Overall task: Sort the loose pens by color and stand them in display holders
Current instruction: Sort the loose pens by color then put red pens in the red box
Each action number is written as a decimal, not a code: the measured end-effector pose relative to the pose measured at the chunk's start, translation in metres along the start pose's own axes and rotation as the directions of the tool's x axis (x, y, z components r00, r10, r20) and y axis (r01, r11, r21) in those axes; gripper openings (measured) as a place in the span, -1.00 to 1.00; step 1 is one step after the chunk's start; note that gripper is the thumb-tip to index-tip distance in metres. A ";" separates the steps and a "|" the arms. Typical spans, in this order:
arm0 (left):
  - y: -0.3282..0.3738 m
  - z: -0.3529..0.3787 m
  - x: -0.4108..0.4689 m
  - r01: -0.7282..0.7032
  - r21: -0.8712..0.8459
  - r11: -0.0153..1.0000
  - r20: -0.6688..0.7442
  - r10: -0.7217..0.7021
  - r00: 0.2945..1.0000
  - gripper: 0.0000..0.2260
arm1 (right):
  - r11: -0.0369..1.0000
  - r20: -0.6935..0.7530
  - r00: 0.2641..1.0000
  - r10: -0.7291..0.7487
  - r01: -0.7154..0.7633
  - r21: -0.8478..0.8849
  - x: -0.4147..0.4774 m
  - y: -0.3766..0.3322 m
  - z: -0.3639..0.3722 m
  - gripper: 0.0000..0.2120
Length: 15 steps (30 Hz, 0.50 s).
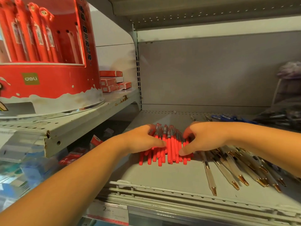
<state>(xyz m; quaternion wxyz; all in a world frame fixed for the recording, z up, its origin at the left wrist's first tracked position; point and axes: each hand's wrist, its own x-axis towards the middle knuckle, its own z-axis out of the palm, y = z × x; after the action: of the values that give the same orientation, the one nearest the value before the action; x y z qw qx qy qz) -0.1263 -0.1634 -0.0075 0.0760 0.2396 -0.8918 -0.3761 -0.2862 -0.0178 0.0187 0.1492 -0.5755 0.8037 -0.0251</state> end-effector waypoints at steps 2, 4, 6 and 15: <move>-0.001 0.002 -0.003 -0.047 0.050 0.998 0.097 0.042 0.994 -0.43 | 0.999 0.007 0.999 -0.040 0.040 0.027 -0.006 0.001 0.003 -0.43; -0.005 0.003 -0.003 -0.077 0.209 0.975 0.134 0.049 0.990 -0.22 | 0.995 0.021 0.995 -0.101 0.102 -0.022 -0.012 0.002 0.011 -0.33; -0.007 0.005 -0.002 -0.101 0.264 0.959 0.159 0.061 0.985 -0.15 | 0.985 0.017 0.987 -0.161 0.162 -0.051 -0.015 0.003 0.020 -0.31; -0.003 0.019 0.001 -0.164 0.299 0.940 0.084 0.146 0.986 -0.38 | 0.961 -0.184 0.944 -0.273 0.260 -0.091 0.001 0.007 0.038 -0.47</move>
<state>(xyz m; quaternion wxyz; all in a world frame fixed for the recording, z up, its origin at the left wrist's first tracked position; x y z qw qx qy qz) -0.1324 -0.1540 -0.0233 0.0405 0.1661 -0.9572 -0.2337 -0.2829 -0.0114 -0.0196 0.0461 -0.6782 0.7296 -0.0748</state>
